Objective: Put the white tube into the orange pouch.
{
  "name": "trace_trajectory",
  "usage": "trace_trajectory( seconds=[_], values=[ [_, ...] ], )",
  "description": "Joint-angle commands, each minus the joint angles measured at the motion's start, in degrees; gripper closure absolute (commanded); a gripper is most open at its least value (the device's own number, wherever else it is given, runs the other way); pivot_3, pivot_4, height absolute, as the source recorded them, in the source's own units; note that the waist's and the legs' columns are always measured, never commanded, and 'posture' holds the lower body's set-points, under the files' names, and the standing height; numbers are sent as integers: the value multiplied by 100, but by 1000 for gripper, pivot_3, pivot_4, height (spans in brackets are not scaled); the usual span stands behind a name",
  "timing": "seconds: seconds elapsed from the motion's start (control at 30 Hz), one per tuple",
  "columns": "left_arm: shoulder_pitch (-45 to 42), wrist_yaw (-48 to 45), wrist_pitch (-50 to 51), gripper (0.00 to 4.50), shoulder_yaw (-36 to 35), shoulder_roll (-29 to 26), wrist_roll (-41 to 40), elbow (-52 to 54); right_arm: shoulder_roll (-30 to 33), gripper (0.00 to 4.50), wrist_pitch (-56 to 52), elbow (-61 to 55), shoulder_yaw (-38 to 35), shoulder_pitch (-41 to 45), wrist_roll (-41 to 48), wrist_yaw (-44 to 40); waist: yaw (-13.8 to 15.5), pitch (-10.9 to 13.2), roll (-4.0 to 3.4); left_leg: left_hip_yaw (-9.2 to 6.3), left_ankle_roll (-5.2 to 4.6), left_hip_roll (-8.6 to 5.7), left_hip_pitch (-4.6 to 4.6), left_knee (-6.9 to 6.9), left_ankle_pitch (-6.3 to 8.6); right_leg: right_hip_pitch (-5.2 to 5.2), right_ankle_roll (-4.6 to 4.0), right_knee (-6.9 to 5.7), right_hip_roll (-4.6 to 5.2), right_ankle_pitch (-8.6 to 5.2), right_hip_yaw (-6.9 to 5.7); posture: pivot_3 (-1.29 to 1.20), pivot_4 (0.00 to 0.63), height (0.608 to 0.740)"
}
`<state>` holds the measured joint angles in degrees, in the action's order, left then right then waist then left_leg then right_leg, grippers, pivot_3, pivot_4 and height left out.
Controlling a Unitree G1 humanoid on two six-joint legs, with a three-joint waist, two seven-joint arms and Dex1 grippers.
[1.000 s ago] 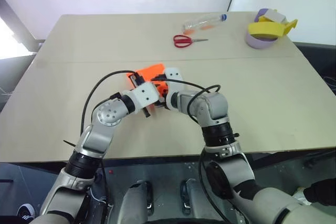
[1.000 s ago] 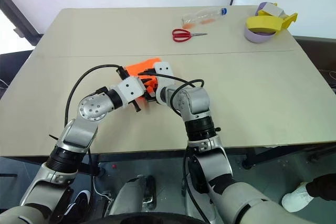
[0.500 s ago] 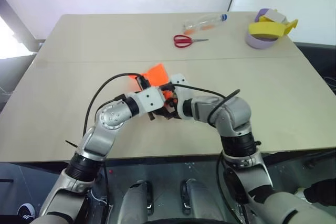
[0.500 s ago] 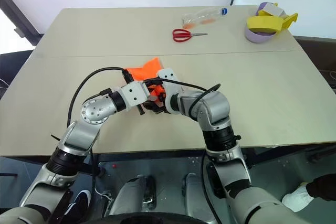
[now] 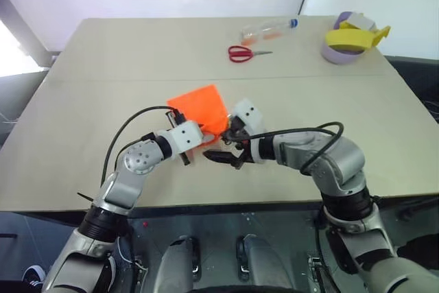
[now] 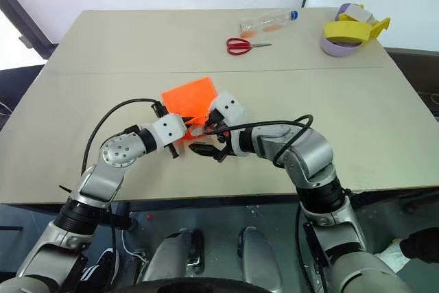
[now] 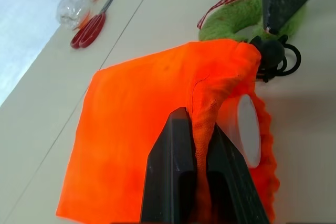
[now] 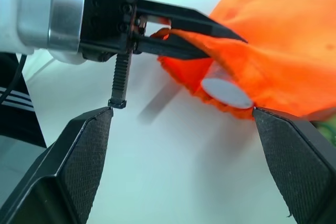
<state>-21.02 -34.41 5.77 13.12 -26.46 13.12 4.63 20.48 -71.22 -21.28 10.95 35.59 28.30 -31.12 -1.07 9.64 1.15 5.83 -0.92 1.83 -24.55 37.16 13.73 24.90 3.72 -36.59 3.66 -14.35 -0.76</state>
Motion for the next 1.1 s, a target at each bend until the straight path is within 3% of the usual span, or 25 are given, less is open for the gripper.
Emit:
trace_trajectory(
  seconds=[0.03, 0.2, 0.43, 0.7, 1.1],
  values=[
    [8, 84, -91, 4500, -72, -22, -13, 122, 336, 63, 563, -18, -13, -87, -190, -111, 12, 0, 0, -1, 0, 0, 0, -3, 0, 2, 0, 0, 0, 0, 0, 0, 150, 740],
    [131, 40, -251, 4500, -112, -118, -63, 138, 1020, 63, 1972, 68, 154, -413, -722, -541, 23, 0, 0, 0, 0, 0, -5, -7, 0, -1, -1, 17, 0, 0, 0, 0, 150, 740],
    [236, -17, -825, 4500, -95, -365, -22, -45, 942, 63, 2890, 823, 299, -227, -1211, -614, 12, 0, 0, 1, -2, 2, -6, -8, 2, -2, -2, 26, 0, 0, -1, 0, 150, 740],
    [262, -21, -882, 4500, -115, -407, -26, -25, 534, 63, 2270, 2053, -272, 223, -1136, -198, 40, 0, 0, 2, -1, 1, -8, -8, 2, -2, -5, 27, 9, 2, 0, 0, 150, 740],
    [311, -22, -805, 4500, -56, -345, -8, 60, 28, 63, 2101, 3013, -329, 542, -1563, 410, -15, -1, -4, 5, 3, 1, -8, -24, 3, 9, -6, 23, 16, 3, -1, 0, 150, 740]
  ],
)
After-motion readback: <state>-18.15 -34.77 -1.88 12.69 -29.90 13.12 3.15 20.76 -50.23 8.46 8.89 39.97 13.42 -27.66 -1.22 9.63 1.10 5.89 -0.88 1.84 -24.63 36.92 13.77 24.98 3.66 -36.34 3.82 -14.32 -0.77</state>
